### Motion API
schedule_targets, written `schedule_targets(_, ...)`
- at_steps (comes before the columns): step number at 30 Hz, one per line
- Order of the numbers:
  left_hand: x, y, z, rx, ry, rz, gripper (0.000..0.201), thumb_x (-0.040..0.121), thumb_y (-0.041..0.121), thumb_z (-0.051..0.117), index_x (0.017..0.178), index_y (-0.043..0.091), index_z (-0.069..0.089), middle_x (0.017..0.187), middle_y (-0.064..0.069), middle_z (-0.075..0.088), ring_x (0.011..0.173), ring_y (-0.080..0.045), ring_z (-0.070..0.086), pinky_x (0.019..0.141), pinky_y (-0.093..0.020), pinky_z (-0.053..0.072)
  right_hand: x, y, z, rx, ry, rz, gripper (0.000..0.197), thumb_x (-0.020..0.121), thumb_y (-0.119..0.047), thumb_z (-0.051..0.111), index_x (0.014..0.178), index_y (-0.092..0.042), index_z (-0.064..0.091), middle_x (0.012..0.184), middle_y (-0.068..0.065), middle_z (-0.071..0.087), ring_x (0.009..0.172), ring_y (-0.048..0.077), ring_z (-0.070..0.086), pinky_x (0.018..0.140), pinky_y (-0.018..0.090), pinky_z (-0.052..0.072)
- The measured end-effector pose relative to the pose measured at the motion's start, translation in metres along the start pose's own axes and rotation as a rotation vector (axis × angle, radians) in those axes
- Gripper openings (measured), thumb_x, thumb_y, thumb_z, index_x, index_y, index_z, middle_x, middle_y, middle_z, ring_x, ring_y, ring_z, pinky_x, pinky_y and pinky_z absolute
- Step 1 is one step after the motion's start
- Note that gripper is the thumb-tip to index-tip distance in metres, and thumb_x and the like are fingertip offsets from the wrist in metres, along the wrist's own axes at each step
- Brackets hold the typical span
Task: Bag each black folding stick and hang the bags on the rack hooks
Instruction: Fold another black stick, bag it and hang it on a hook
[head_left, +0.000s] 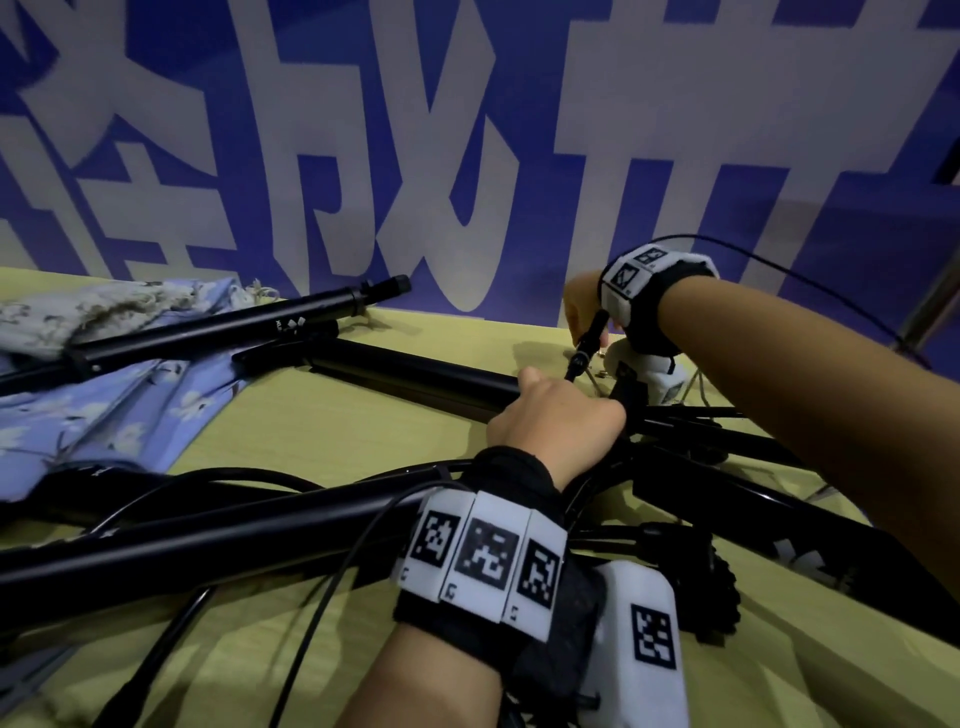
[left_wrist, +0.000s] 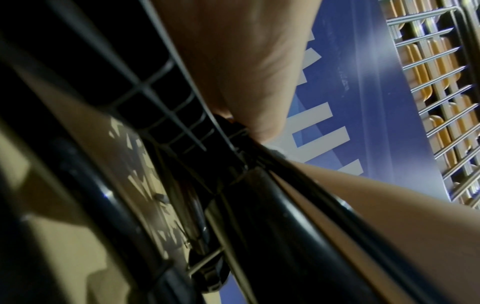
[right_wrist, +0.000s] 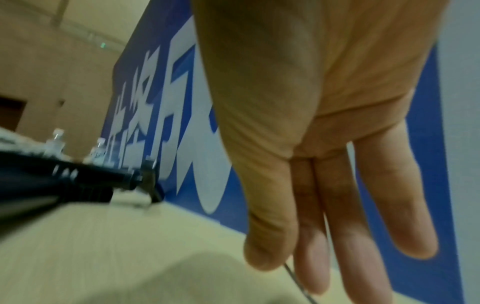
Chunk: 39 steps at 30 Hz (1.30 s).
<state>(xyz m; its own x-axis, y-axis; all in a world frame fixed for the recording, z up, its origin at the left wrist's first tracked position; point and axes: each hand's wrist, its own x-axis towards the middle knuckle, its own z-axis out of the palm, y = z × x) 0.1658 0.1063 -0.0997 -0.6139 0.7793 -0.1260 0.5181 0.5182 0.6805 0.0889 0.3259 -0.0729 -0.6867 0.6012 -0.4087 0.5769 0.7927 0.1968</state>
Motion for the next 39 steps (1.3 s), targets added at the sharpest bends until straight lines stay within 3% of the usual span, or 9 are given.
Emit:
schedule_targets(2, 0.002, -0.001, 0.0, -0.011, -0.005, -0.002, 0.026, 0.09, 0.029, 0.04, 0.106, 0.008, 0.045, 0.114, -0.003, 0.033, 0.09, -0.029, 0.048, 0.079, -0.032, 0.034, -0.031, 0.004, -0.011, 0.161, 0.059, 0.005, 0.014, 0.088, -0.012, 0.063, 0.091, 0.0, 0.07, 0.049, -0.004, 0.065, 0.05, 0.01, 0.063, 0.049, 0.019, 0.053)
schedule_targets(7, 0.003, -0.002, 0.0, -0.192, 0.058, 0.006, 0.031, 0.088, 0.023, 0.043, 0.115, 0.008, 0.049, 0.106, -0.003, 0.048, 0.1, -0.029, 0.052, 0.086, -0.034, 0.04, -0.111, 0.031, -0.037, 0.525, 0.226, -0.056, 0.026, 0.098, -0.014, 0.046, 0.094, 0.007, 0.062, 0.094, 0.011, 0.07, 0.084, 0.024, 0.07, 0.083, 0.035, 0.055)
schedule_targets(11, -0.005, 0.0, -0.002, -0.596, 0.086, 0.039, 0.026, 0.087, 0.007, 0.045, 0.111, 0.017, 0.045, 0.111, 0.0, 0.058, 0.103, -0.021, 0.055, 0.094, -0.037, 0.047, -0.169, 0.04, -0.032, 0.85, 0.334, -0.131, 0.027, 0.101, -0.013, 0.037, 0.081, -0.004, 0.051, 0.08, 0.01, 0.071, 0.075, 0.021, 0.069, 0.081, 0.037, 0.051)
schedule_targets(15, -0.024, 0.005, -0.007, -0.801, 0.078, 0.135, 0.047, 0.083, -0.01, 0.039, 0.122, 0.017, 0.039, 0.114, 0.006, 0.058, 0.091, -0.01, 0.056, 0.059, -0.019, 0.05, -0.213, 0.024, -0.008, 0.951, 0.366, -0.119, 0.027, 0.102, -0.016, 0.036, 0.083, -0.003, 0.049, 0.067, 0.009, 0.068, 0.056, 0.019, 0.067, 0.065, 0.036, 0.056)
schedule_targets(18, -0.033, 0.006, -0.011, -0.807, 0.074, 0.18, 0.049, 0.078, -0.014, 0.038, 0.116, 0.017, 0.041, 0.121, 0.004, 0.057, 0.101, -0.019, 0.057, 0.061, -0.025, 0.046, -0.239, 0.006, 0.012, 0.921, 0.414, -0.075, 0.032, 0.101, -0.016, 0.034, 0.081, 0.001, 0.052, 0.068, 0.011, 0.061, 0.055, 0.022, 0.061, 0.059, 0.036, 0.056)
schedule_targets(24, -0.043, 0.003, -0.02, -1.005, 0.145, 0.172, 0.029, 0.085, -0.006, 0.042, 0.109, 0.011, 0.047, 0.072, 0.001, 0.047, 0.052, -0.008, 0.047, 0.052, -0.023, 0.033, -0.261, -0.017, 0.054, 1.307, 0.501, -0.049, 0.018, 0.097, -0.012, 0.046, 0.079, -0.014, 0.051, 0.06, 0.0, 0.037, 0.046, 0.013, 0.035, 0.043, 0.025, 0.034)
schedule_targets(28, -0.045, -0.001, -0.026, -0.81, 0.256, 0.251, 0.021, 0.088, 0.012, 0.051, 0.07, 0.022, 0.045, 0.058, 0.007, 0.034, 0.041, -0.006, 0.032, 0.045, -0.02, 0.027, -0.254, -0.022, 0.088, 1.426, 0.531, 0.035, 0.021, 0.088, -0.014, 0.055, 0.069, -0.019, 0.048, 0.063, 0.0, 0.042, 0.049, 0.012, 0.038, 0.042, 0.022, 0.032)
schedule_targets(33, -0.041, -0.003, -0.027, -0.66, 0.454, 0.324, 0.032, 0.086, 0.025, 0.055, 0.057, 0.024, 0.042, 0.049, 0.009, 0.037, 0.052, -0.014, 0.037, 0.052, -0.026, 0.03, -0.247, -0.015, 0.125, 1.553, 0.579, 0.077, 0.025, 0.093, -0.01, 0.05, 0.068, -0.014, 0.049, 0.057, 0.003, 0.039, 0.047, 0.015, 0.036, 0.042, 0.02, 0.035)
schedule_targets(39, -0.041, -0.006, -0.035, -0.553, 0.655, 0.291, 0.025, 0.084, 0.036, 0.057, 0.069, 0.015, 0.058, 0.061, 0.002, 0.051, 0.057, -0.018, 0.046, 0.061, -0.029, 0.04, -0.245, -0.017, 0.134, 1.428, 0.596, 0.067, 0.03, 0.093, -0.006, 0.041, 0.116, 0.009, 0.055, 0.063, 0.001, 0.039, 0.053, 0.012, 0.035, 0.048, 0.023, 0.03)
